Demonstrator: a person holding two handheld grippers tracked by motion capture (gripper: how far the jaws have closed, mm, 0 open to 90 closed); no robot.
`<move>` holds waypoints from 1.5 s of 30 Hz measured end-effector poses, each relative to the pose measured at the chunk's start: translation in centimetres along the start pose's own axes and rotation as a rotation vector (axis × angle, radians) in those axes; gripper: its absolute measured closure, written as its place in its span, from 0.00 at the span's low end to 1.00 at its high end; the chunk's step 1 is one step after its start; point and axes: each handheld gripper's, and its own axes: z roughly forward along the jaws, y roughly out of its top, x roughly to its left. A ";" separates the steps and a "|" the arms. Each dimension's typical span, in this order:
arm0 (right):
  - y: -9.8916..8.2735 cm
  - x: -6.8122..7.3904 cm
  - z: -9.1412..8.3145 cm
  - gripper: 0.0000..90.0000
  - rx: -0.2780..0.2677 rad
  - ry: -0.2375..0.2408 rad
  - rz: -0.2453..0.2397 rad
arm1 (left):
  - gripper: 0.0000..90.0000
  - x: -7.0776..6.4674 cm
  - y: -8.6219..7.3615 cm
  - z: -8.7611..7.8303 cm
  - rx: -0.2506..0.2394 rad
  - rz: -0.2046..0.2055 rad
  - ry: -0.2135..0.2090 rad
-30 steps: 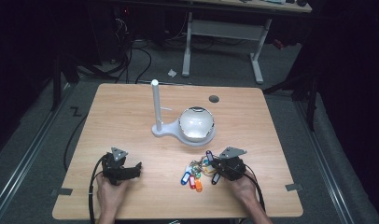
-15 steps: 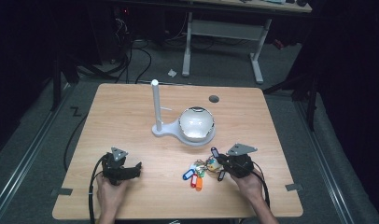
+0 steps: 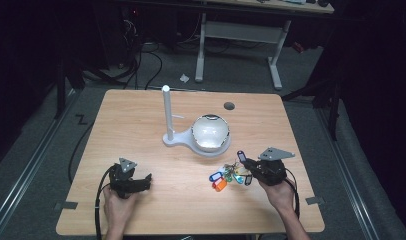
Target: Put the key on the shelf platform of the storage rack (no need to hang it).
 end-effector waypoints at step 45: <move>9.8 -1.0 -5.7 0.92 -0.140 0.097 -0.058 | 0.12 -0.1 0.0 0.0 -0.003 -0.023 0.009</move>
